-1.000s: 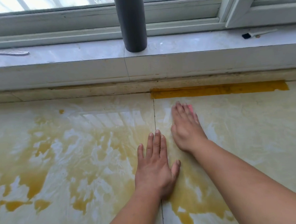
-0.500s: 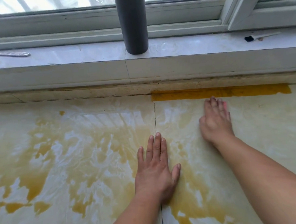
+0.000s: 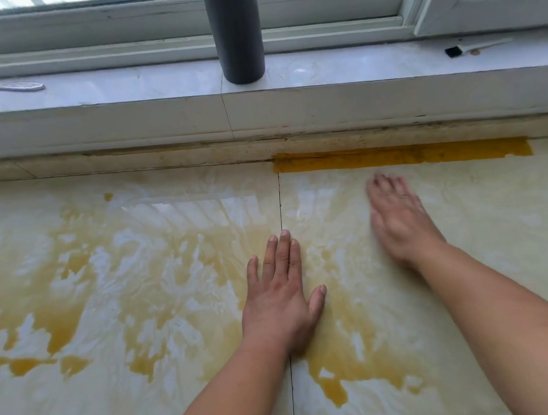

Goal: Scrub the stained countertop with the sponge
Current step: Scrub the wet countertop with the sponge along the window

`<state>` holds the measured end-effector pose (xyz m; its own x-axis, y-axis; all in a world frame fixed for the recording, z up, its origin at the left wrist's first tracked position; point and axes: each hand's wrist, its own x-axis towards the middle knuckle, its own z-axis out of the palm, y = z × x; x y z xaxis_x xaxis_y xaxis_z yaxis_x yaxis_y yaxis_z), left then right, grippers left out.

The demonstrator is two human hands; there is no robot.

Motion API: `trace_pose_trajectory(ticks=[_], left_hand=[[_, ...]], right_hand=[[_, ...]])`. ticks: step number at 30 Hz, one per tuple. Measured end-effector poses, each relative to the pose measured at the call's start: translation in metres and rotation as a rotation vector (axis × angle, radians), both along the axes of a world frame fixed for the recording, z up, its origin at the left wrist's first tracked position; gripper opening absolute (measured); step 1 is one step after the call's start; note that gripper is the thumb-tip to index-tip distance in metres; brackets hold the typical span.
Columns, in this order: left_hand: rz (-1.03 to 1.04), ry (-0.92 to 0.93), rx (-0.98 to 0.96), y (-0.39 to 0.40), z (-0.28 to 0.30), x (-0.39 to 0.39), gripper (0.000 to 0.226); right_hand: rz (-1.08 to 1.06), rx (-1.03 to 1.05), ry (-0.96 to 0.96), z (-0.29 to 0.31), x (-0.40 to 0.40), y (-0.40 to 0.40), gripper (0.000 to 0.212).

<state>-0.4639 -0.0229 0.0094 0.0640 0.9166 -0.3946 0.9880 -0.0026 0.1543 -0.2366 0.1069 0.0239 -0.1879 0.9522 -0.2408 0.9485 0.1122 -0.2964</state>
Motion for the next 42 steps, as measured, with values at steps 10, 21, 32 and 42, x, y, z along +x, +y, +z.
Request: trace_pose_trajectory(ticks=[10, 21, 32, 42], left_hand=[[0.011, -0.005, 0.036, 0.001, -0.004, 0.0, 0.086], [0.013, -0.021, 0.092, 0.001, -0.007, -0.002, 0.086], [0.0, -0.021, 0.129, -0.002, -0.012, -0.002, 0.085], [-0.007, -0.012, 0.14, -0.003, -0.012, -0.001, 0.085]], right_hand=[[0.344, -0.04, 0.007, -0.004, -0.034, -0.084, 0.065], [0.043, -0.036, -0.042, -0.015, 0.088, -0.146, 0.07], [0.185, -0.035, 0.043, -0.012, 0.052, -0.205, 0.067], [0.324, -0.017, 0.022, -0.002, 0.095, -0.301, 0.065]])
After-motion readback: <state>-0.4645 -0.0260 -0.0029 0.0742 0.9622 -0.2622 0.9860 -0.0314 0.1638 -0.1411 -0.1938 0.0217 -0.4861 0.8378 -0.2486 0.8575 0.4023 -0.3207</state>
